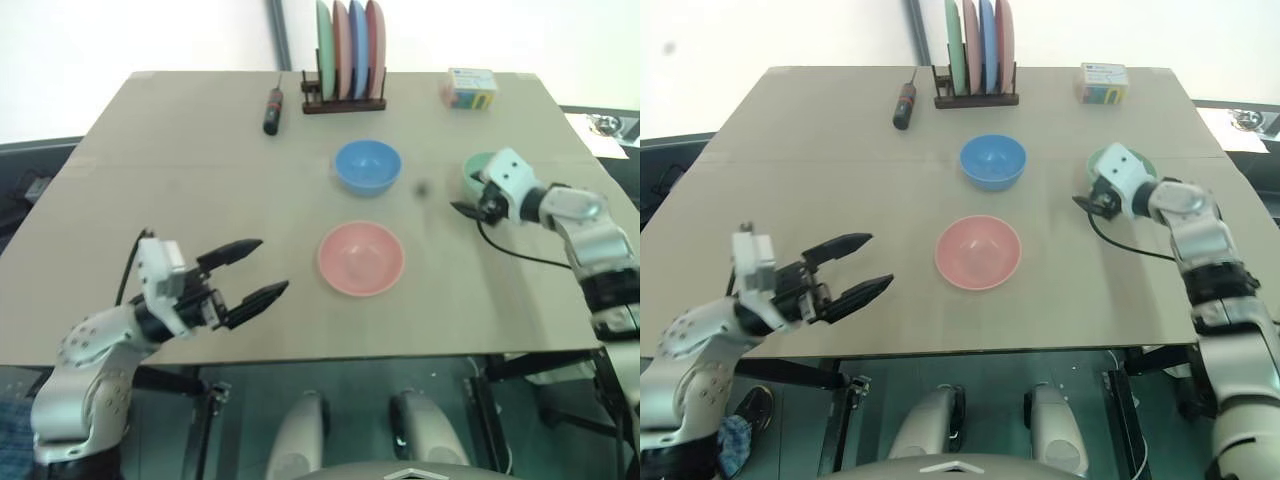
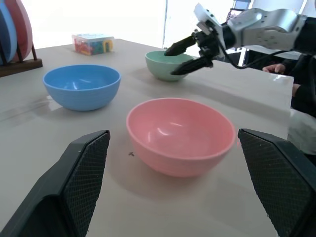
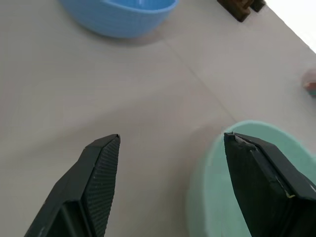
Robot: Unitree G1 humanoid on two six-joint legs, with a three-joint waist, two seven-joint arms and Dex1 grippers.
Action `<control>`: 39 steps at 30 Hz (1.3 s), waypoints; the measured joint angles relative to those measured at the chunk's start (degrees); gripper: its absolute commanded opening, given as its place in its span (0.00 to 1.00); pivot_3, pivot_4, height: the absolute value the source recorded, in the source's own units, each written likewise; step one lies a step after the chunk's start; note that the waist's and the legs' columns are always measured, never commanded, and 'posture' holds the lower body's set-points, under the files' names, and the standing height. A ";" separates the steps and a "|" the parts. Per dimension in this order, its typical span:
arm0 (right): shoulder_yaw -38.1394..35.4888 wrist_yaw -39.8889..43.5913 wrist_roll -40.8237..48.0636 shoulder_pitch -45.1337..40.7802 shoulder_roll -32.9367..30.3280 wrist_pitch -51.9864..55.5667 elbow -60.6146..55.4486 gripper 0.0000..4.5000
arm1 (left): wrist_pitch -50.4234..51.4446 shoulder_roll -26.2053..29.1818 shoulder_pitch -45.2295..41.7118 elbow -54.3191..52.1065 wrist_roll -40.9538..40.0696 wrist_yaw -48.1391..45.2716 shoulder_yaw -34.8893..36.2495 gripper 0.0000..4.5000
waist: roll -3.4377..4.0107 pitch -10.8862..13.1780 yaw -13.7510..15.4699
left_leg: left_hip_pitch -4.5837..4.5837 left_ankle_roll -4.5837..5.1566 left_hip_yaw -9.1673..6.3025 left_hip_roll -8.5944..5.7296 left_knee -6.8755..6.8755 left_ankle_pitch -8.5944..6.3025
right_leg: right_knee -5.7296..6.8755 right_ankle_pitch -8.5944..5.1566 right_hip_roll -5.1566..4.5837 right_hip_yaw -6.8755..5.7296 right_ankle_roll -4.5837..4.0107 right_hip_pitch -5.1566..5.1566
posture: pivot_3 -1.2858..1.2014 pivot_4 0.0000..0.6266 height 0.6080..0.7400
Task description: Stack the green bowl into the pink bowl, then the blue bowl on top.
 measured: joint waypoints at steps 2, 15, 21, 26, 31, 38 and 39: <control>0.00 -1.96 -1.83 -3.83 1.13 -1.36 8.29 0.80 | -1.06 -0.03 2.03 -0.82 -0.74 -0.34 0.34 0.98 | 0.00 0.00 0.20 | -0.02 0.00 -0.02 0.00 0.00 0.00 | 0.00 -0.01 0.00 -0.01 -0.03 0.00 | 0.52 0.24 1.00; 1.45 -1.22 -8.88 -12.19 5.07 -1.33 29.28 0.35 | -3.09 0.46 3.38 -1.75 -2.35 -0.35 0.26 1.00 | 0.04 0.01 -0.33 | 0.05 0.00 0.05 -0.01 -0.09 0.00 | 0.01 -0.01 0.01 0.07 -0.02 -0.02 | 0.52 0.24 1.00; 1.19 -1.42 -10.09 -13.50 5.09 -2.69 29.37 0.00 | -3.30 0.86 3.02 -1.70 -2.30 -0.37 -0.75 1.00 | 0.01 -0.01 -0.29 | 0.08 0.00 0.05 -0.01 -0.09 0.00 | 0.01 -0.01 0.01 0.07 -0.02 0.00 | 0.52 0.24 1.00; 1.62 -1.30 -12.04 -12.58 4.61 -5.97 29.11 0.00 | -3.44 1.25 2.42 -1.11 -2.24 -0.54 -1.30 1.00 | 0.03 0.00 -0.29 | 0.06 0.00 0.06 -0.01 -0.10 0.00 | 0.01 -0.01 0.01 0.09 -0.02 -0.02 | 0.52 0.24 1.00; 1.21 9.97 -8.64 -8.43 3.35 -10.66 18.45 0.00 | -3.58 2.16 0.59 0.93 -2.17 -1.07 -1.75 1.00 | 0.11 0.05 -0.37 | 0.03 0.00 0.07 0.00 -0.13 0.00 | 0.00 0.11 0.02 0.11 0.19 -0.07 | 0.52 0.24 1.00; 1.14 28.45 6.37 3.67 -1.85 12.63 -29.38 0.00 | -4.46 3.74 -3.26 5.16 -1.79 -2.58 -3.32 1.00 | 0.23 0.12 0.15 | -0.01 0.00 -0.10 0.03 -0.24 0.00 | -0.01 0.09 0.01 -0.08 0.18 -0.10 | 0.52 0.24 1.00; 1.35 29.86 8.81 5.22 -3.18 17.32 -37.65 0.00 | -4.45 3.78 -4.34 5.99 -1.96 -2.91 -3.50 1.00 | 0.23 0.13 0.15 | -0.01 0.00 -0.08 0.02 -0.24 0.00 | -0.02 0.09 0.00 -0.07 0.19 -0.10 | 0.52 0.24 1.00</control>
